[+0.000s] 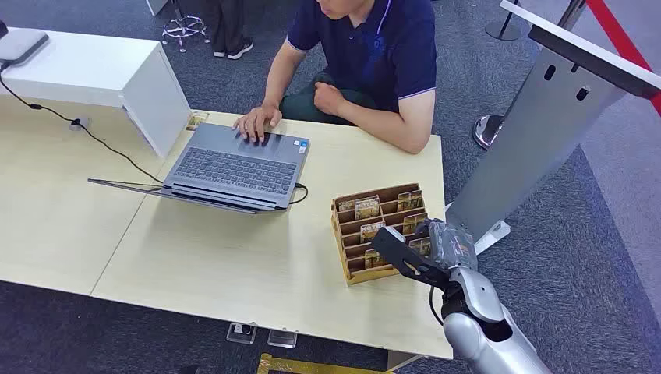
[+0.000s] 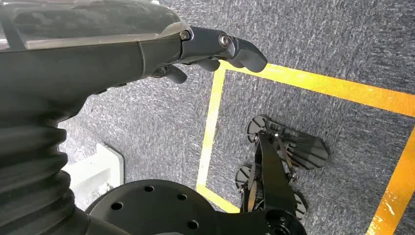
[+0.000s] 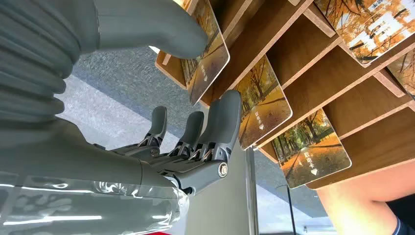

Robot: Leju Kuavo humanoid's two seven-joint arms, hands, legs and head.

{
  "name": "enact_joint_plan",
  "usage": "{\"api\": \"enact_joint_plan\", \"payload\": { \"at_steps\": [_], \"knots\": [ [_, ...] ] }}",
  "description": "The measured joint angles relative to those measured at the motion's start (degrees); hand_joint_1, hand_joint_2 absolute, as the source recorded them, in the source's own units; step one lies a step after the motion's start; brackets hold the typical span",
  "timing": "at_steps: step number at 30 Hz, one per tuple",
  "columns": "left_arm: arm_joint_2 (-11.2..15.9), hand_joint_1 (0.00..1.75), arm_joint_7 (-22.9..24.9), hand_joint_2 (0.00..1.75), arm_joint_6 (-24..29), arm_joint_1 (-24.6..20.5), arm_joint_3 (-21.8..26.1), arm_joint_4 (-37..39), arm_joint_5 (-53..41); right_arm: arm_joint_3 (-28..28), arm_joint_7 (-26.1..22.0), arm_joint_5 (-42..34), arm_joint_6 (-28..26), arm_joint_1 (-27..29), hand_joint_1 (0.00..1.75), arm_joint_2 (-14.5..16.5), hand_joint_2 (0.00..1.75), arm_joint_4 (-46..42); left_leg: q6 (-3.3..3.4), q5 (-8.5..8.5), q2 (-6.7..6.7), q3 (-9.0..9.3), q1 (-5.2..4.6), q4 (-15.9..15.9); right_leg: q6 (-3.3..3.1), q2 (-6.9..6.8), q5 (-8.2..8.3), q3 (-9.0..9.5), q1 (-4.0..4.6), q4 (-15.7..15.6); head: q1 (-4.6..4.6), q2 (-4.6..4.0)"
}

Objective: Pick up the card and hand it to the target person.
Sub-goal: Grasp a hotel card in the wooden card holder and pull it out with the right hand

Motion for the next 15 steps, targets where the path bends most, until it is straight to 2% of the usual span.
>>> {"api": "enact_joint_plan", "payload": {
  "at_steps": [8, 15],
  "knots": [
    [0.0, 0.0, 0.0, 1.75, 0.2, 0.0, 0.0, 0.0, 0.1, 0.0, 0.1, -0.1, -0.2, 0.0, 0.95, 0.0, 1.75, 0.9, 0.0, 0.0, 0.0, 0.0, 0.0, 0.0, 0.0, 0.0, 0.0, -0.01, 0.0, 0.0, 0.0, 0.0],
    [0.0, 0.0, 0.1, 1.75, 0.1, 0.0, 0.0, 0.0, 0.1, 0.0, 0.4, -0.1, -0.3, 0.0, 0.82, 0.0, 1.75, 1.2, 0.0, 0.0, 0.0, 0.0, 0.0, 0.0, 0.0, 0.0, 0.0, -0.01, 0.0, 0.0, 0.01, 0.0]
  ]
}}
